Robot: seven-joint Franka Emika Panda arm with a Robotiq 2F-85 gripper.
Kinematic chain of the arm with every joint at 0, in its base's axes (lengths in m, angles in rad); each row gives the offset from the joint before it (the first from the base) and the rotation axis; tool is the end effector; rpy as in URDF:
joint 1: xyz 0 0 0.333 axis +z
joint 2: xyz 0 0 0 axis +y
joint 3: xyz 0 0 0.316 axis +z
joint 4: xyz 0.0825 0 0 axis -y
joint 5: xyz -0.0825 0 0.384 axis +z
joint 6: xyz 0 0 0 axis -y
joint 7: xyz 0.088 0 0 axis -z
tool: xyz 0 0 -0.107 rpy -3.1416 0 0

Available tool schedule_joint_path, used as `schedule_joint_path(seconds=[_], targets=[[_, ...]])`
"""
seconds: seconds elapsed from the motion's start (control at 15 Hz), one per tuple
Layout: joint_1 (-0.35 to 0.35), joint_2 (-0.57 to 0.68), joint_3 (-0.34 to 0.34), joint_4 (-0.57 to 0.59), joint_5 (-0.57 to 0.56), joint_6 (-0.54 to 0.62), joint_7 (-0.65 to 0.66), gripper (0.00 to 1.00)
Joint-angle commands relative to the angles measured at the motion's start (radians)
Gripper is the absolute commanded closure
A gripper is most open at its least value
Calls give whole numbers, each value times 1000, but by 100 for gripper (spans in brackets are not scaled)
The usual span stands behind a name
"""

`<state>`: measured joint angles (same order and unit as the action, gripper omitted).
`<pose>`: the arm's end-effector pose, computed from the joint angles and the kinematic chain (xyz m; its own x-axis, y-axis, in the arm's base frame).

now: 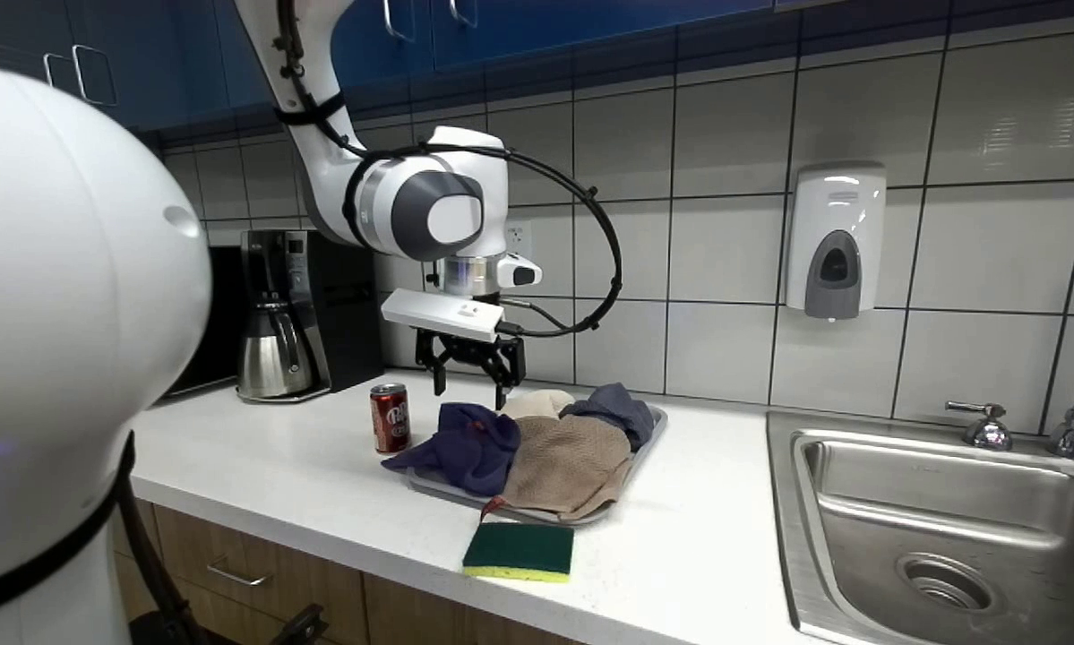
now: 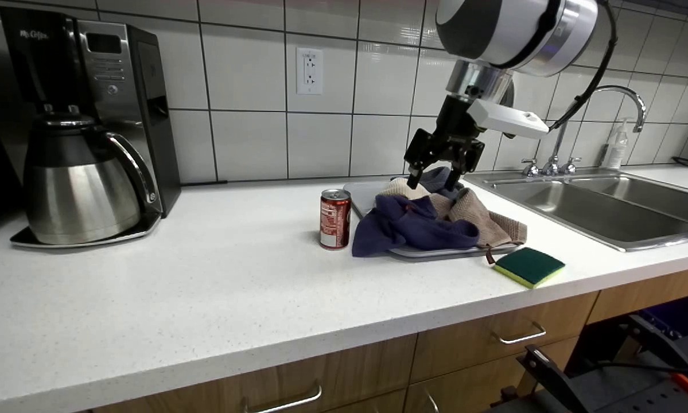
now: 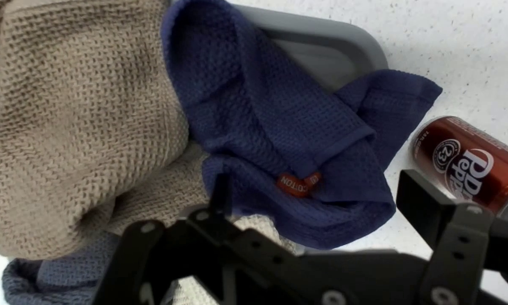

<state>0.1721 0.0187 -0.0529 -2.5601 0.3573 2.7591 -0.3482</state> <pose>0.4650 0.0410 0.2758 0.9704 0.1312 0.2029 0.1583 -0.9796 -0.1239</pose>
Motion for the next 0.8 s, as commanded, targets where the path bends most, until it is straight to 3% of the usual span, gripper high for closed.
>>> schedule_joint_path(seconds=[0.0, 0.73], targets=[[-47, 67, 56, 67, -23, 9, 63, 0], [-100, 165, 102, 111, -54, 11, 102, 0]])
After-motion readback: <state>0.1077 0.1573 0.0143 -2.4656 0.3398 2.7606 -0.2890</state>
